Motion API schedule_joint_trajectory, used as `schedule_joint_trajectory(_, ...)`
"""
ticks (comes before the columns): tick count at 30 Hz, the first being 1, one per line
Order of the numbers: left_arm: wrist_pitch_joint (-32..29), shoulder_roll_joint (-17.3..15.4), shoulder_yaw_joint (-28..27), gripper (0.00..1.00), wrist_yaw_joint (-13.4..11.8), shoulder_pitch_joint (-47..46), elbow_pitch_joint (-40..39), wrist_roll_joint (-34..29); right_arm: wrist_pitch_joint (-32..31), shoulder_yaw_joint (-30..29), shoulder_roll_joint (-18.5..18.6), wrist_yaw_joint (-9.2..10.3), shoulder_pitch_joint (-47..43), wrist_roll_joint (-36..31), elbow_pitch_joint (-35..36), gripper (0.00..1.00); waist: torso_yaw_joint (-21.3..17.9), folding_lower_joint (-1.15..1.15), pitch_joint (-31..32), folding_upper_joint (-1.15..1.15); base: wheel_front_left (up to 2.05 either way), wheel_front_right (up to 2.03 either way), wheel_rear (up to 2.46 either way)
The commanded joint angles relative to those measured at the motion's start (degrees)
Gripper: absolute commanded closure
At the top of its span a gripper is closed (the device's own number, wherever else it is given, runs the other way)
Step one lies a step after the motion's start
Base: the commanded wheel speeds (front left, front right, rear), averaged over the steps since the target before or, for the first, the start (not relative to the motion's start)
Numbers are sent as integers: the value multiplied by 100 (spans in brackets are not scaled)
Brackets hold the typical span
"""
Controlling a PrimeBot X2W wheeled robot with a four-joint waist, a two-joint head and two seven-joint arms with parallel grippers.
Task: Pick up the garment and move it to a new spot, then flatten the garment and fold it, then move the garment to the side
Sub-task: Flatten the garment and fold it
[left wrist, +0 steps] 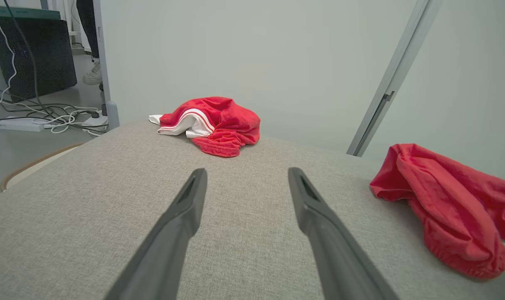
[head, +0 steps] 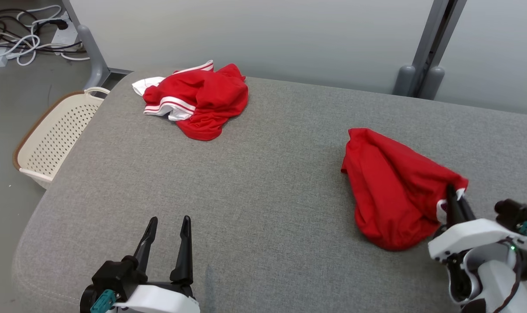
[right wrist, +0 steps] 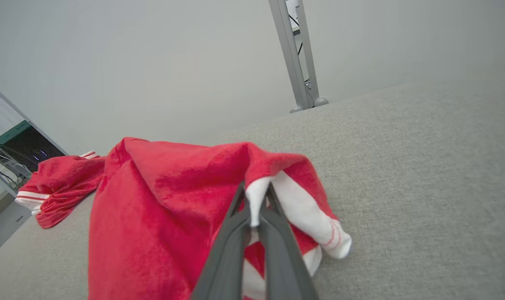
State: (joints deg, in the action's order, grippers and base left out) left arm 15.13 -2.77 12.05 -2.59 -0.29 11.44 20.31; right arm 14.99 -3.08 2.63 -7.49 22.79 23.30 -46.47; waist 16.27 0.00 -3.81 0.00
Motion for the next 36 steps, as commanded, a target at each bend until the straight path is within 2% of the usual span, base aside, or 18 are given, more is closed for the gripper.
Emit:
schedule_joint_trajectory(1, 3, -21, -24, 0, -30, -81, -21, 20, 30, -168, 48, -1, 78, -163, 224, 100, -27, 0, 5, 0, 0, 0, 0)
schedule_joint_trajectory(11, 3, -22, 56, 0, -54, -73, -12, 47, 30, -1010, 43, -1, 688, -1227, 1480, 100, -169, 0, 57, 0, 0, 0, 0)
schedule_joint_trajectory(20, 3, -22, 98, 0, -26, -91, 28, 70, 30, -912, 33, -1, 1212, -1386, 2125, 100, -153, 0, 120, 0, 0, 0, 0)
schedule_joint_trajectory(23, 3, -21, 107, 0, -10, -82, 40, 66, 6, -440, 27, -1, 1178, -1351, 1967, 100, -118, 0, 139, 0, 0, 0, 0)
schedule_joint_trajectory(24, 3, -23, 109, 0, -3, -91, 47, 66, -15, 1, 32, -1, 1054, -1278, 1791, 100, -91, 0, 133, 0, 0, 0, 0)
schedule_joint_trajectory(26, 3, -20, 124, 0, 0, -109, 52, 64, -25, 519, 35, -1, 904, -1166, 1592, 100, -61, 0, 125, 0, 0, 0, 0)
schedule_joint_trajectory(36, 3, -22, 213, 0, 20, -155, 100, 81, 23, 2859, 43, -1, 322, -32, 1110, 100, 115, 0, 75, 0, 0, 0, 0)
